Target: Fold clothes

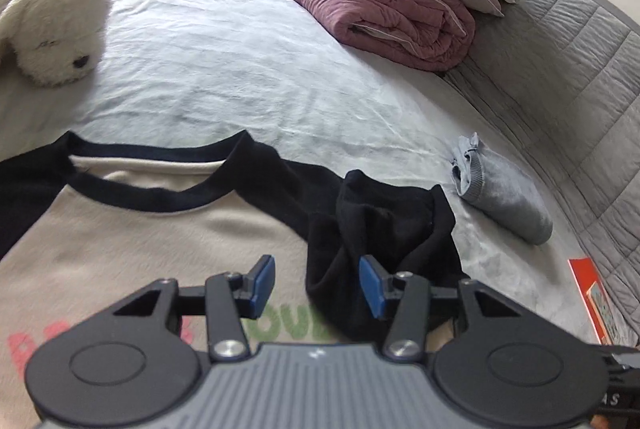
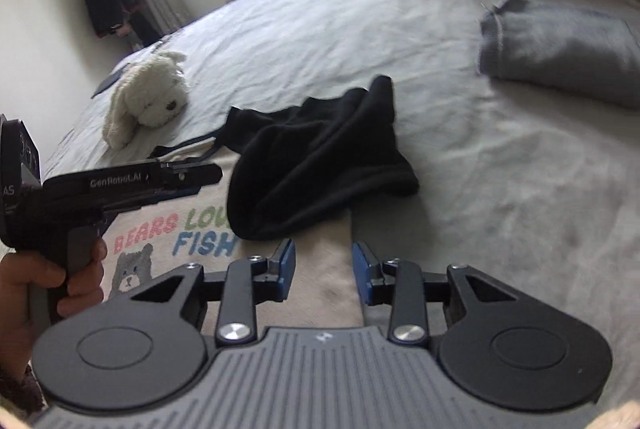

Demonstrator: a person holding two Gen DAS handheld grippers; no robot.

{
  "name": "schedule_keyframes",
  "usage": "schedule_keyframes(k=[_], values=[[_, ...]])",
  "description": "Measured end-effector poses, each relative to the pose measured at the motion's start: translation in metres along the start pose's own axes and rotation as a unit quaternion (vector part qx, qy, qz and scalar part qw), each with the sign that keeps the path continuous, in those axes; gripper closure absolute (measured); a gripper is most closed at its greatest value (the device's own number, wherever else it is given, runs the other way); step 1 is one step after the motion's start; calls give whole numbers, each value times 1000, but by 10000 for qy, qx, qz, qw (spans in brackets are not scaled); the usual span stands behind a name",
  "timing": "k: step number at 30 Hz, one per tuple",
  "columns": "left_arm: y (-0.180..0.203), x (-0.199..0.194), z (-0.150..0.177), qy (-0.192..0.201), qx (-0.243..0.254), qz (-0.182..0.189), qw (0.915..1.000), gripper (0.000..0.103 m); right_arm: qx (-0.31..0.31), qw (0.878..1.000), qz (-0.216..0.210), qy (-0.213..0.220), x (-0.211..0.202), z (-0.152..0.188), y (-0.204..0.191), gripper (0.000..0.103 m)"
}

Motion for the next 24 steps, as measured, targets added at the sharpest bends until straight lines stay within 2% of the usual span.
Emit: schedule_keyframes(k=[1, 3, 5, 8, 11, 13, 14, 17, 18, 24], values=[[1, 10, -5, -25, -8, 0, 10000, 55, 182, 9998, 4, -100, -1, 0, 5, 67], [4, 30, -15, -74, -31, 0, 10000, 55, 464, 9986, -232, 85, -6, -5, 10, 67], [6, 48, -23, -182, -227, 91, 9995, 56, 610, 9977, -278, 125, -8, -7, 15, 66], [13, 69, -32, -258, -360, 189, 9988, 57, 538, 9986, -8, 13, -13, -5, 22, 66], [20, 86, -38, -252, -396, 90, 9989, 57, 367, 9990, 180, 154, -23, -8, 25, 66], [25, 90, -38, -224, -463, 139, 9986, 60, 369, 9990, 86, 255, -27, -12, 26, 66], [28, 92, -38, -210, -496, 165, 9984, 63, 405, 9988, 60, 257, -28, -12, 27, 65], [34, 93, -37, -152, -627, 205, 9977, 95, 519, 9983, -13, 251, -28, -12, 31, 65], [35, 93, -36, -131, -676, 212, 9974, 95, 557, 9981, -37, 249, -28, -12, 32, 65], [38, 41, -41, 753, -775, 272, 9938, 96, 666, 9972, 11, 353, -34, -15, 36, 65]])
Point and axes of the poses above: each gripper's, at about its wrist camera, not at the fingertips, and x roughly the way its jaws point, y to its right, z to its underside, the point moved 7 cm from there along x, roughly the way its jaws point, and after that the axes turned 15 degrees about -x, right-handed, at the moved point
